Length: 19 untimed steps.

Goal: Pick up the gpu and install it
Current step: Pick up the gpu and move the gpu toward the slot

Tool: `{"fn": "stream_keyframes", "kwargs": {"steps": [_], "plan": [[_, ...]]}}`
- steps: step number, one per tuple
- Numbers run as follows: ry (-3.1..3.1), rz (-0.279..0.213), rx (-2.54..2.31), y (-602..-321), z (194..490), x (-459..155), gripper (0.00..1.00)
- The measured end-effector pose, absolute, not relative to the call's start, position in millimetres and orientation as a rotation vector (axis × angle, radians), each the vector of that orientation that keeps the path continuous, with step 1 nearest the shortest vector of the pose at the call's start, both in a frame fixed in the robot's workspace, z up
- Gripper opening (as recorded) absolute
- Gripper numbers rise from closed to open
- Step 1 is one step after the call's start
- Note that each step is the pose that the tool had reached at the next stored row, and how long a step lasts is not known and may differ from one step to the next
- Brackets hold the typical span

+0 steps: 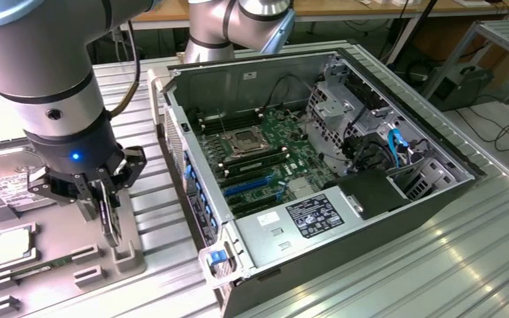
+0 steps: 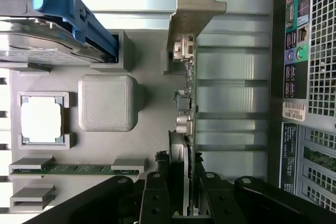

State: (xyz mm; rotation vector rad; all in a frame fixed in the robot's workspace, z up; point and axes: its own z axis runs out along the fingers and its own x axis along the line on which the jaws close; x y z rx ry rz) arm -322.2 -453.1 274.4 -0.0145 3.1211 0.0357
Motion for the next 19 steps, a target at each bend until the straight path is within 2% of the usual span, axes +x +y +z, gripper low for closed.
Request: {"fn": "stream_keyframes", "kwargs": {"steps": [19], "plan": [[3.127, 0.036, -0.014, -453, 295, -321, 0.27]]}}
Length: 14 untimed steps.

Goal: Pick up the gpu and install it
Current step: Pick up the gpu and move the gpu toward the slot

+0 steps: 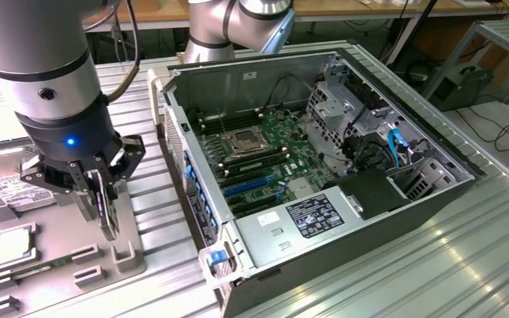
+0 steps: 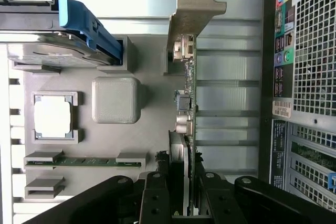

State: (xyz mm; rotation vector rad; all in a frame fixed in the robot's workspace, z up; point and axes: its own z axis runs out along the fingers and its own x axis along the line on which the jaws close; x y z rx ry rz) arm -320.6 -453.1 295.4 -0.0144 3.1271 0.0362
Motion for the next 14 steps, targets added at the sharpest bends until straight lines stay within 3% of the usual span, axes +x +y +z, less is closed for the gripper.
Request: {"fn": "stream_keyframes", "kwargs": {"steps": [14], "plan": [[3.130, 0.038, -0.014, -453, 307, -320, 0.27]]}}
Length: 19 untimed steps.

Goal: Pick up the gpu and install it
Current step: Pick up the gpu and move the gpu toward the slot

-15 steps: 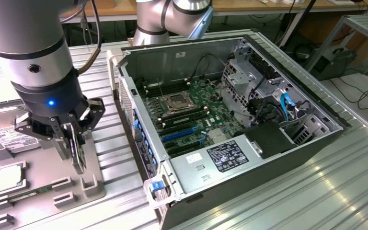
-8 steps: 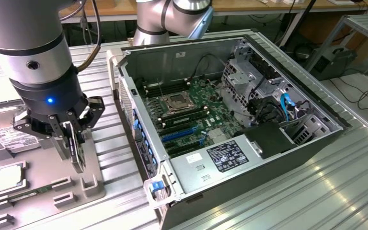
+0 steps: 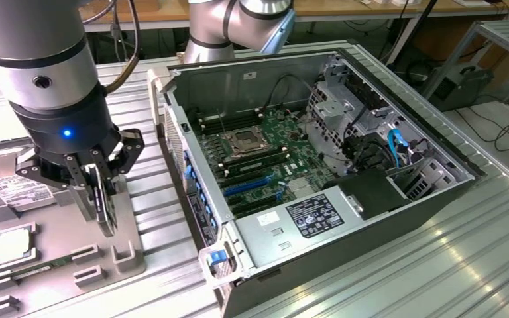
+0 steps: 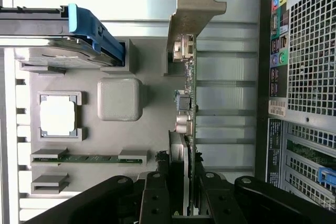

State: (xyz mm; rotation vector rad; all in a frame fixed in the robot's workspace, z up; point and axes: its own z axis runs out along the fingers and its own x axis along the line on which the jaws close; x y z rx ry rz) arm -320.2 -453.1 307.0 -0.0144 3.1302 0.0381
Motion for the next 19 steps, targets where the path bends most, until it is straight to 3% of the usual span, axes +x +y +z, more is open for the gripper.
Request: {"fn": "stream_keyframes", "kwargs": {"steps": [19], "plan": [[3.140, 0.051, -0.014, -453, 332, -318, 0.27]]}}
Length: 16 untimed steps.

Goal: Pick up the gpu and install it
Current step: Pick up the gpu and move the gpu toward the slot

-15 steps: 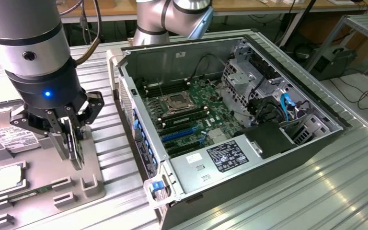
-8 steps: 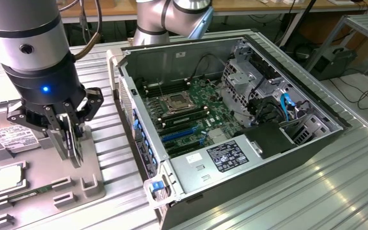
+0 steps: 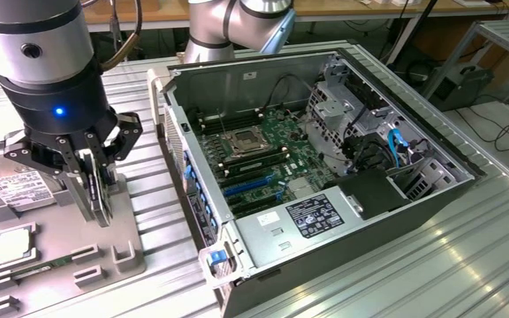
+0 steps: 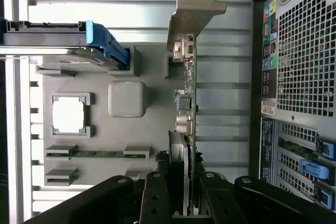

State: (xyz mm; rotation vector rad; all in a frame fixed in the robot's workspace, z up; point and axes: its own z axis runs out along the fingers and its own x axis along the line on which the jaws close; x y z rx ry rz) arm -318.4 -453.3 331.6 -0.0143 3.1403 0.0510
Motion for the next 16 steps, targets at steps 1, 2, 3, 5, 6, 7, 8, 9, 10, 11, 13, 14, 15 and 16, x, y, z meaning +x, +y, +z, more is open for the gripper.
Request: {"fn": "stream_keyframes", "kwargs": {"steps": [1, 2, 3, 5, 6, 7, 8, 9, 10, 11, 13, 14, 15, 16], "plan": [[3.141, 0.051, -0.014, -453, 333, -318, 0.27], [3.142, 0.052, -0.014, -453, 335, -318, 0.27], [3.142, 0.052, -0.014, -453, 336, -318, 0.27], [3.144, 0.054, -0.014, -453, 340, -318, 0.27], [3.144, 0.055, -0.014, -453, 341, -318, 0.27], [3.144, 0.056, -0.014, -453, 343, -318, 0.27], [3.145, 0.056, -0.014, -453, 346, -318, 0.27], [3.146, 0.056, -0.014, -453, 347, -318, 0.27], [3.146, 0.056, -0.014, -453, 349, -318, 0.27], [3.147, 0.057, -0.014, -453, 352, -317, 0.27], [3.148, 0.057, -0.014, -453, 356, -317, 0.27], [3.148, 0.057, -0.014, -453, 358, -317, 0.27], [3.148, 0.057, -0.014, -453, 359, -317, 0.27], [3.149, 0.057, -0.014, -453, 360, -317, 0.27]]}}
